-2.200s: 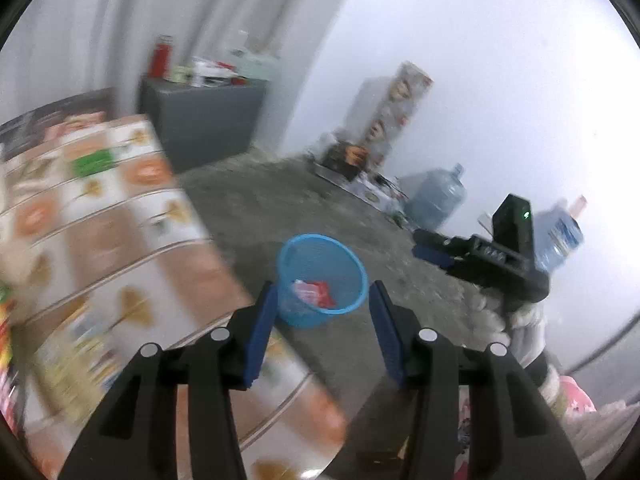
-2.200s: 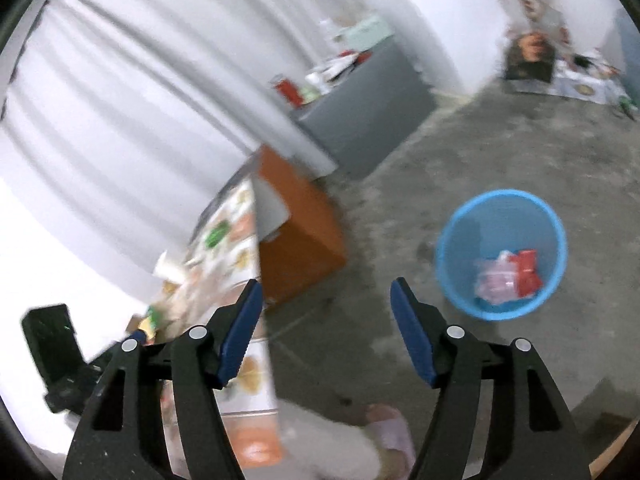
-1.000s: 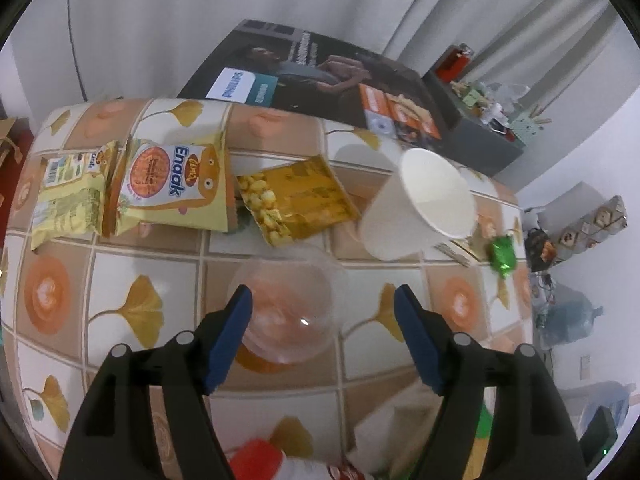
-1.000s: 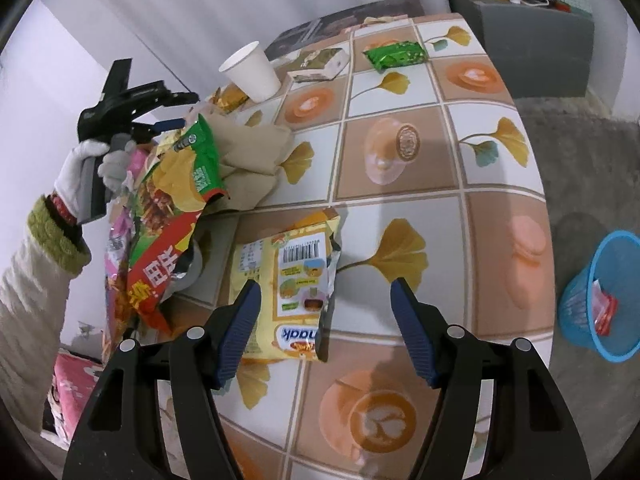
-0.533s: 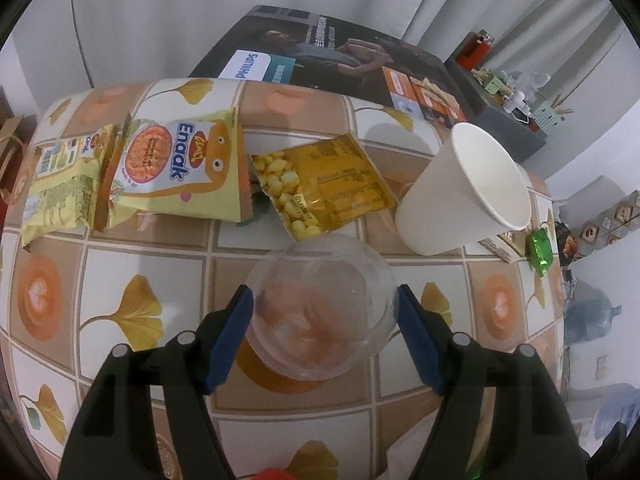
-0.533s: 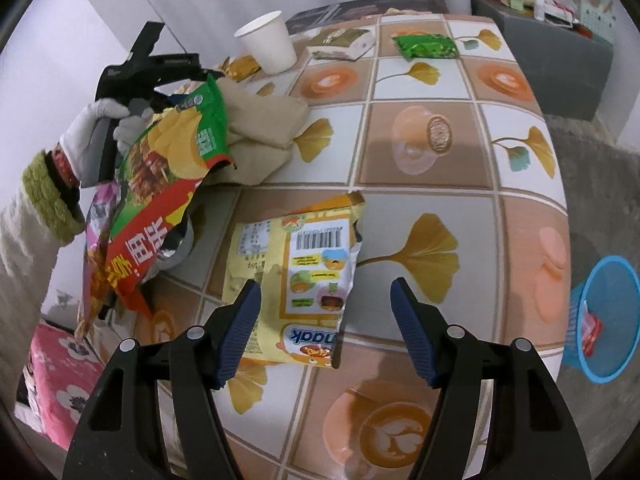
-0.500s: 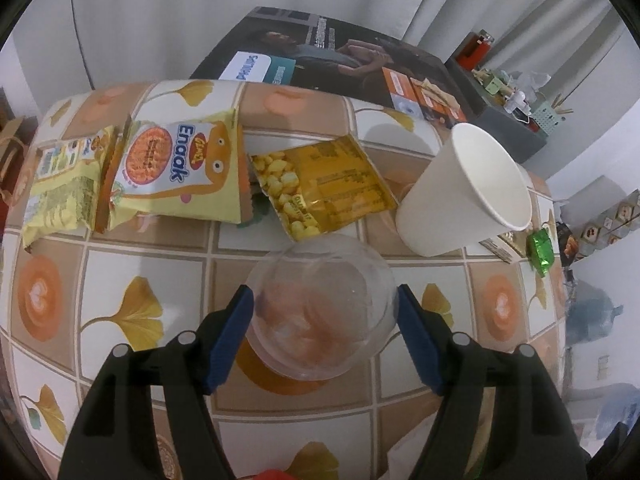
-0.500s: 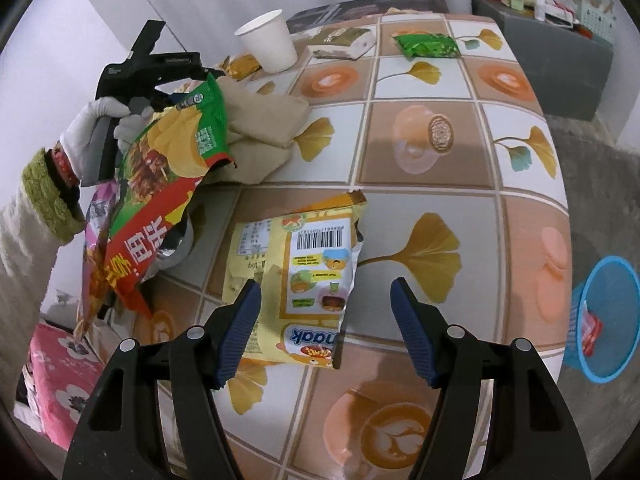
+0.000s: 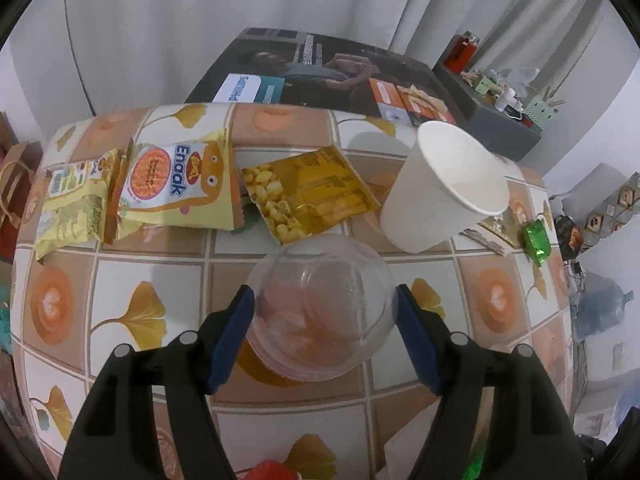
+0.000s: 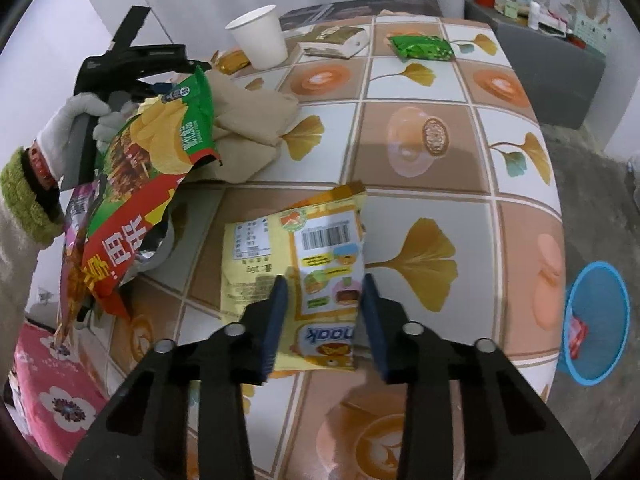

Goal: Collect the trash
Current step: 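Grasp the clear plastic cup with the left gripper while the right gripper grasps the yellow Enaak bag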

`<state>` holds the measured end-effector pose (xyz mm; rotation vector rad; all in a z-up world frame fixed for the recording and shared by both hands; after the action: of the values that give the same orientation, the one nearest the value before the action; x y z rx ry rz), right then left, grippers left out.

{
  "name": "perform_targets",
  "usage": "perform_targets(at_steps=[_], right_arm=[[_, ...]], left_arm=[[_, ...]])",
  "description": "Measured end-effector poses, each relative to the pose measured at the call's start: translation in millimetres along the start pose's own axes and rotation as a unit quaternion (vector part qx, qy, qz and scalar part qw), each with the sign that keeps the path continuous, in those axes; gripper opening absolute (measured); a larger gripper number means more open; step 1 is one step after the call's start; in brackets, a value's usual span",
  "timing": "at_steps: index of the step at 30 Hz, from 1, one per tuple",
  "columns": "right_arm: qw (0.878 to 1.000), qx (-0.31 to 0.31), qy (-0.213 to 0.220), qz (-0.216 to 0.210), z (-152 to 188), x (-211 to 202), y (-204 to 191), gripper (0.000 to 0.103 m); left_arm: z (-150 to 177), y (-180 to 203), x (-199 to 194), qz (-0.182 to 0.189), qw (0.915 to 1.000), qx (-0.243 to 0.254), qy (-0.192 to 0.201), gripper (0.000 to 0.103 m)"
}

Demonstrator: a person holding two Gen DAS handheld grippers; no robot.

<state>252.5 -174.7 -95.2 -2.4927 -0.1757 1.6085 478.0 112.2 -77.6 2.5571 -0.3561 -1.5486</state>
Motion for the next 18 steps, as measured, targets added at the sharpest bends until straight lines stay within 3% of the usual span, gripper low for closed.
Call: perform_targets(at_steps=[5,18], right_arm=[[1.0,0.016,-0.001,-0.005,2.8,-0.5,4.6,0.004],[0.999,0.046,0.025,-0.014,6.3,-25.7,16.0,0.0]], left_arm=[[1.0,3.6,-12.4,0.004,0.9999,0.007,0.009,0.069],[7.2,8.9,-49.5,0.021,0.999,-0.002,0.041,0.068]])
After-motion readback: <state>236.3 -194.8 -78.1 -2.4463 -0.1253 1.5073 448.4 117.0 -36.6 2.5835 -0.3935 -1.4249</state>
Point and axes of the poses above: each gripper's, at about its wrist camera, not at the fingertips, and x roughly the way its jaws point, y to its right, z to its underside, the point moved 7 cm from there along x, roughly the way its jaws point, and after that the axes turned 2 degrees about z, right-handed, at the moved point
